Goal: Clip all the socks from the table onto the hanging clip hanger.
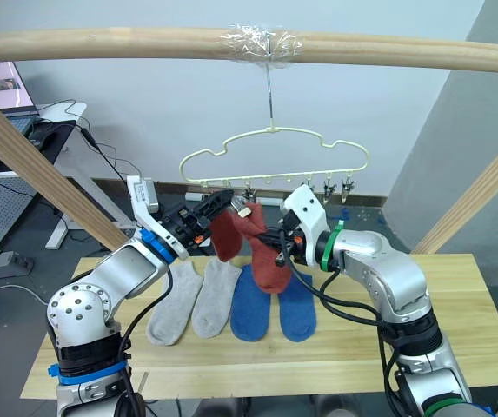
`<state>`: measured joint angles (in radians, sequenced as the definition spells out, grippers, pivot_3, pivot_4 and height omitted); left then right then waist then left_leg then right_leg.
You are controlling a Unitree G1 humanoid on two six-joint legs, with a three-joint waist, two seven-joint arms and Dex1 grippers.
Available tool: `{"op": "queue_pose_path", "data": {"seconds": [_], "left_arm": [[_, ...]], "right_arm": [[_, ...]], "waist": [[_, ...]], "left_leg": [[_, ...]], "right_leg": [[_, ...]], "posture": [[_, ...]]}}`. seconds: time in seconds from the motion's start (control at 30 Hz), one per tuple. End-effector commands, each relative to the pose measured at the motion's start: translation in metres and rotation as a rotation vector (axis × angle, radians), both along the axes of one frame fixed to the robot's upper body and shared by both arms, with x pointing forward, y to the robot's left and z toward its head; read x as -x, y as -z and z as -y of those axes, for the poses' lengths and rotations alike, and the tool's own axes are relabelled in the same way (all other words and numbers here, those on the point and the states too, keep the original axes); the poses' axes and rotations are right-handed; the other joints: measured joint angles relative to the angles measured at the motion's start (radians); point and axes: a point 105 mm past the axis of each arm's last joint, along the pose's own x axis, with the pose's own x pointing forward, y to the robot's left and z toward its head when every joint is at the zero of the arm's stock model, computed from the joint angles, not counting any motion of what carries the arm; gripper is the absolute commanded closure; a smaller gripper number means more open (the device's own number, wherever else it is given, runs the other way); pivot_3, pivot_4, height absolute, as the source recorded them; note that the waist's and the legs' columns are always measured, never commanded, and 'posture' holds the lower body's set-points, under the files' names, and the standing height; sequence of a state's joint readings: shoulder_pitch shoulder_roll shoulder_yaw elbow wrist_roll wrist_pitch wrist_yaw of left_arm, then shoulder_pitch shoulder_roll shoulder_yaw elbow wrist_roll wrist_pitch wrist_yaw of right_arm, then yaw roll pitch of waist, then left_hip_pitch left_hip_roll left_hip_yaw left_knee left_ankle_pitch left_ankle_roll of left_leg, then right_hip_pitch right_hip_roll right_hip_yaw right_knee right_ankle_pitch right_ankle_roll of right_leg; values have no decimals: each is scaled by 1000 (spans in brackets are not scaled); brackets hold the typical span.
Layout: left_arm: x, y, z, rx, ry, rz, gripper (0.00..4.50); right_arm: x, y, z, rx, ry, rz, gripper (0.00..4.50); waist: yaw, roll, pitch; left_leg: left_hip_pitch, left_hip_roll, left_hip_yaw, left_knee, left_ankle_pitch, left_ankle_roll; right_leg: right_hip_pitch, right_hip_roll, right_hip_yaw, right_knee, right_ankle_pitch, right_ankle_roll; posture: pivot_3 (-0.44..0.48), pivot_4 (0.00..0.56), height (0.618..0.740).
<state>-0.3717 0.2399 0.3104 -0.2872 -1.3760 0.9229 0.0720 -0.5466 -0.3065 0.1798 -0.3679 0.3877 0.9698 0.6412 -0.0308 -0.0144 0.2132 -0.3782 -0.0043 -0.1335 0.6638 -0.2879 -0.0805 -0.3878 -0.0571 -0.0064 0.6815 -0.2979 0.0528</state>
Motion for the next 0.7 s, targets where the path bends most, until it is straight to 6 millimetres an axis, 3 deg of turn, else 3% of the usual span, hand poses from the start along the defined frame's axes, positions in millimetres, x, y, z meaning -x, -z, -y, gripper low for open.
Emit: {"op": "queue_pose_path", "data": {"seconds": [0.03,0.27,0.3,0.53,0.7], "left_arm": [[6,-15,2,20,11,65,4438],[5,-15,0,-58,-19,117,4438],[6,-16,-1,-47,-18,118,3714],[7,-19,-7,-21,-15,122,1778],[6,-13,-13,-93,-36,125,276]], "right_arm": [[3,-17,-7,-37,-26,50,4494],[2,-17,-10,-44,-23,43,4494],[2,-17,-11,-44,-22,41,4500],[7,-10,-20,-51,-44,17,4500],[12,0,-28,-75,-74,-39,4500]], "waist": [[0,0,0],[-1,0,0],[-1,0,0],[-1,0,0],[-1,0,0]], "left_leg": [[0,0,0,0,0,0],[0,0,0,-1,0,0],[0,0,0,-1,0,0],[0,0,0,-1,0,0],[0,0,0,-1,0,0]], "right_leg": [[0,0,0,0,0,0],[0,0,0,0,0,0],[0,0,0,0,0,0],[-1,0,0,0,0,0],[-1,0,0,0,0,0]], "posture": [[-13,179,740],[-12,183,740],[-12,183,740],[-11,184,740],[1,188,740]]}}
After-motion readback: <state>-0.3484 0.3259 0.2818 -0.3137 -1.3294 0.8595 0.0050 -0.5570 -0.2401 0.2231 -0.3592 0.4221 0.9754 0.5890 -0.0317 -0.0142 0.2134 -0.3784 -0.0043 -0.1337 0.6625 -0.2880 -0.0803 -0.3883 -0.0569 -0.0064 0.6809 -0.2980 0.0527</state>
